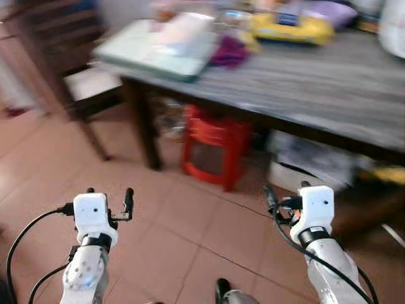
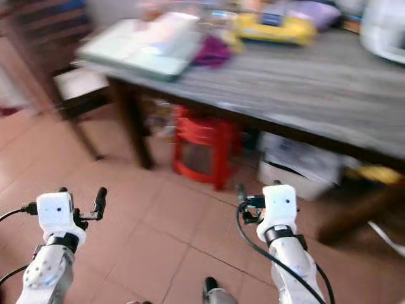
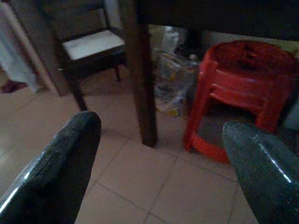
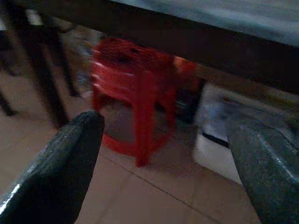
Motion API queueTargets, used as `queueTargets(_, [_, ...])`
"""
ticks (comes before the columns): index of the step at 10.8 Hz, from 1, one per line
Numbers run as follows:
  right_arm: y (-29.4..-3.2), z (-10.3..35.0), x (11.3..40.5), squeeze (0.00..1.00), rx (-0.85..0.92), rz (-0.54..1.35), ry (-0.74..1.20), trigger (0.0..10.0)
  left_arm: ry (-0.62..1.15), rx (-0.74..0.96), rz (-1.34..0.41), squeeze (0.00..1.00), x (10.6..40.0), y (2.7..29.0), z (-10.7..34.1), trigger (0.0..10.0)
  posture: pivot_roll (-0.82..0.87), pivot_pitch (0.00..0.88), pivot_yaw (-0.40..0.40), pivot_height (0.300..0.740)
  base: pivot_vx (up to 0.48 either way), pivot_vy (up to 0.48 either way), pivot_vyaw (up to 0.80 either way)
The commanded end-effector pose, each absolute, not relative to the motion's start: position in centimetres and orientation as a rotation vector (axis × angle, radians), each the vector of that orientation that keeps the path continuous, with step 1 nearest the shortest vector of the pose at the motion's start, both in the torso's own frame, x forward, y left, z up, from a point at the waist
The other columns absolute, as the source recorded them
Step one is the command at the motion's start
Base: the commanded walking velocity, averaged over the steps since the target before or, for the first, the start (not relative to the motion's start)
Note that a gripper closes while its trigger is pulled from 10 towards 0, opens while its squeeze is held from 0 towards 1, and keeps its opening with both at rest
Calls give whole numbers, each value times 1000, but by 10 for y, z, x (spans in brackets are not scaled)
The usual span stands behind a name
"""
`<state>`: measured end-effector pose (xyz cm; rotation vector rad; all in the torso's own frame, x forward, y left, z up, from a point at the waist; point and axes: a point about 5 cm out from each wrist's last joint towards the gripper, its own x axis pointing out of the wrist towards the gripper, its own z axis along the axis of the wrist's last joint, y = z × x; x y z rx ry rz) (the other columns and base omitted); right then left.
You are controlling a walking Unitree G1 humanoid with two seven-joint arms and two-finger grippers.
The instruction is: Setting the table
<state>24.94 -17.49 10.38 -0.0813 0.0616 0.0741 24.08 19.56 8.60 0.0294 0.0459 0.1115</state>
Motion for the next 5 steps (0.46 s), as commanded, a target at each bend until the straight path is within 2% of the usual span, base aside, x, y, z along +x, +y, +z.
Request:
queueTargets(1, [-176,101,249,0,-72,64,80,10000,90,22,135,0,237,198,78,10000,-65,179,39,740,0,0,-775])
queueTargets(5, [-173,103,254,0,-78,68,67,10000,102,-33,88,0,255,177,78,10000,-96,142,27,740,0,0,-778])
